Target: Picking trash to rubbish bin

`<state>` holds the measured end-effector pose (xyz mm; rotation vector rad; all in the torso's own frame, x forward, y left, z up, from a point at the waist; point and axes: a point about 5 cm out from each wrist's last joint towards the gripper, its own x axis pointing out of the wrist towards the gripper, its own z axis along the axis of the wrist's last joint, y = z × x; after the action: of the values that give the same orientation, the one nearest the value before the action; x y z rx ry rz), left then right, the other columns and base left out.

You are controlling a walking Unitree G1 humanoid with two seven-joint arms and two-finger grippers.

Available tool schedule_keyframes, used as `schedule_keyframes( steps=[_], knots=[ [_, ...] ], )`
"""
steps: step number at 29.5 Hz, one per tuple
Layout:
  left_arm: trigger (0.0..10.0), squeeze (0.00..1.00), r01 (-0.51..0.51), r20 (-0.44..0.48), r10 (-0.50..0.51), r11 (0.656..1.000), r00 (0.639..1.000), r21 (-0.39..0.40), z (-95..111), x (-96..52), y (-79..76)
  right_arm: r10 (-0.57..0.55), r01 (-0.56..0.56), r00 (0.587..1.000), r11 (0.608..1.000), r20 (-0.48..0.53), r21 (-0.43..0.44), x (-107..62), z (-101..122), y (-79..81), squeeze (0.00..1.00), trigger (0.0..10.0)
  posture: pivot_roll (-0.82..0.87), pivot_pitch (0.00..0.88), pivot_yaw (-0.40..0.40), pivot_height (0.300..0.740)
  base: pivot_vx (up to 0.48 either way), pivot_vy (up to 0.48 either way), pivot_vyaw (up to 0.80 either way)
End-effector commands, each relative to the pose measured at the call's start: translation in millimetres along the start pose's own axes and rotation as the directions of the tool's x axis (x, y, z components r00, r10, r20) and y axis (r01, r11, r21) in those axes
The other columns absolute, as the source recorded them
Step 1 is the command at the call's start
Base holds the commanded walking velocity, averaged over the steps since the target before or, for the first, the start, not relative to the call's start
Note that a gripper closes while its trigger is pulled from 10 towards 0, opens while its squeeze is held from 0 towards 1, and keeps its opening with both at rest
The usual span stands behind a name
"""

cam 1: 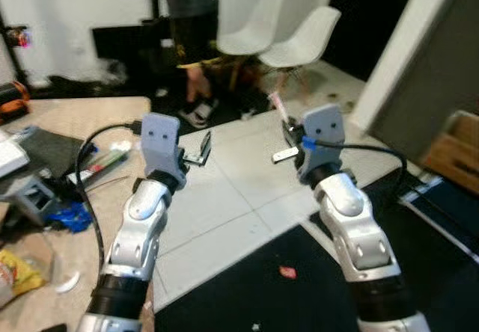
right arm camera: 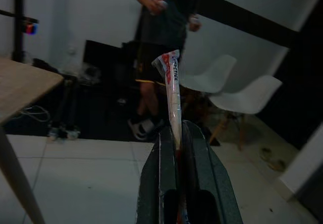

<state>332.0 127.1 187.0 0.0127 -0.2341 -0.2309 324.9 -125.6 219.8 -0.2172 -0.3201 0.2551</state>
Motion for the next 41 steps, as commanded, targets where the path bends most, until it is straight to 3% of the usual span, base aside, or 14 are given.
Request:
schedule_keyframes(
  steps=[1, 37, 41],
  knots=[
    [10.0, 0.0, 0.005, -0.009, -0.005, 1.0, 1.0, 0.008, -2, -0.7, -1.4, -0.009, 0.009, 1.0, 1.0, -0.015, -0.001, -1.6, -4, -3.9, 0.0, 10.0, -0.09, 0.034, -0.04, 0.74, 0.0, 0.0, -0.8],
    [10.0, 0.0, -0.041, -0.034, 0.04, 0.999, 0.999, -0.008, -4, -5.7, 9.5, 0.008, -0.007, 1.0, 1.0, -0.023, 0.018, -2.1, -5, -0.3, 0.0, 10.0, -0.08, 0.065, -0.046, 0.74, 0.0, 0.0, -0.8],
    [10.0, 0.0, -0.039, -0.036, 0.038, 0.999, 0.999, -0.017, -4, -5.9, 9.2, 0.015, -0.013, 0.999, 0.999, -0.035, 0.043, -2.1, -6, 1.1, 0.0, 10.0, -0.08, 0.068, -0.047, 0.74, 0.0, 0.0, 0.0]
  ],
)
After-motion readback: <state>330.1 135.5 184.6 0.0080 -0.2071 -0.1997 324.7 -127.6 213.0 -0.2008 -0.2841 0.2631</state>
